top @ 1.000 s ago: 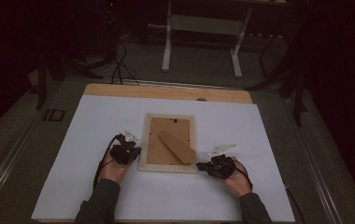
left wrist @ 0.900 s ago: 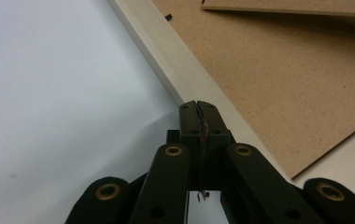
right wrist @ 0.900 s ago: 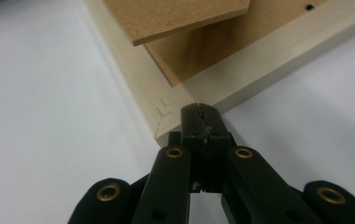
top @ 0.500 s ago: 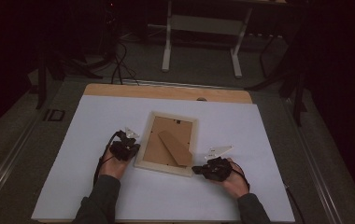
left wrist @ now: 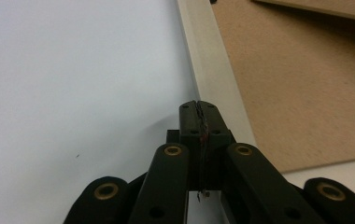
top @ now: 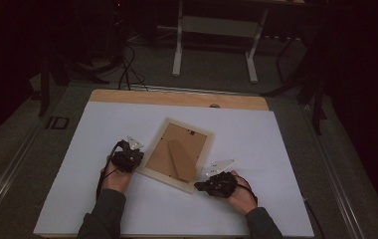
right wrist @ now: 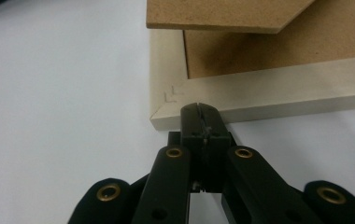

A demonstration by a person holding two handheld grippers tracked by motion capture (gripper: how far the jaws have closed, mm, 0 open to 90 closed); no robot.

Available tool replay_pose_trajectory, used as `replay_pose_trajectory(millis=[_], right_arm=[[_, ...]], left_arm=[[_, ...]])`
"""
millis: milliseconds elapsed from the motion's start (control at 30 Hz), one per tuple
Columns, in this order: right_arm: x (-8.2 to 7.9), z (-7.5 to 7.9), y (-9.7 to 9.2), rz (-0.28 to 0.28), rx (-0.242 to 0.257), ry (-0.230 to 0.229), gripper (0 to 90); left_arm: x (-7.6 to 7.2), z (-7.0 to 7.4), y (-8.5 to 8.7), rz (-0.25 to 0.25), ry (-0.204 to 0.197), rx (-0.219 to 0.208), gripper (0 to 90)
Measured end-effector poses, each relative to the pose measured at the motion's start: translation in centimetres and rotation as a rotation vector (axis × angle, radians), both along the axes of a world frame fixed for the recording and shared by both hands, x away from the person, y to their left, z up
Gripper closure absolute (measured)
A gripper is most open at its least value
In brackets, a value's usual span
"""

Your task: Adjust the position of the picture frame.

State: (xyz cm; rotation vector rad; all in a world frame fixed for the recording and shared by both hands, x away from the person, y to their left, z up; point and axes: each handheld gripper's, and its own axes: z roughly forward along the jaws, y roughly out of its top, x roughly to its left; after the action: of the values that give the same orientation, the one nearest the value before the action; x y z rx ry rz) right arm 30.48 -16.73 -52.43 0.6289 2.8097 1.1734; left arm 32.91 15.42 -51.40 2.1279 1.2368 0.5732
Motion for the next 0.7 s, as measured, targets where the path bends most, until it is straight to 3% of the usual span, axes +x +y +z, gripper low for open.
replay_pose_trajectory(millis=[133, 200, 367, 567, 700], right_arm=[[-0.1, -0.2, 0.4, 0.012, -0.025, -0.007, 90.0], [0.1, -0.3, 0.4, -0.012, -0.065, -0.023, 90.0], [0.7, -0.1, 0.0, -0.056, -0.069, -0.035, 90.0], [2.6, 0.9, -1.2, -0.163, -0.044, -0.077, 89.9], [4.5, 1.0, -1.7, -0.227, -0.057, -0.101, 89.8]], left_arm=[[-1.4, 0.1, 0.0, -0.016, -0.021, -0.013, 90.0], [-2.0, 0.0, -0.1, -0.019, -0.030, -0.014, 90.0], [-2.9, -0.2, -0.1, -0.023, -0.041, -0.028, 90.0], [-3.7, -0.3, 0.2, -0.023, -0.034, -0.054, 90.0], [-3.7, -0.4, 0.7, -0.022, -0.024, -0.065, 90.0]])
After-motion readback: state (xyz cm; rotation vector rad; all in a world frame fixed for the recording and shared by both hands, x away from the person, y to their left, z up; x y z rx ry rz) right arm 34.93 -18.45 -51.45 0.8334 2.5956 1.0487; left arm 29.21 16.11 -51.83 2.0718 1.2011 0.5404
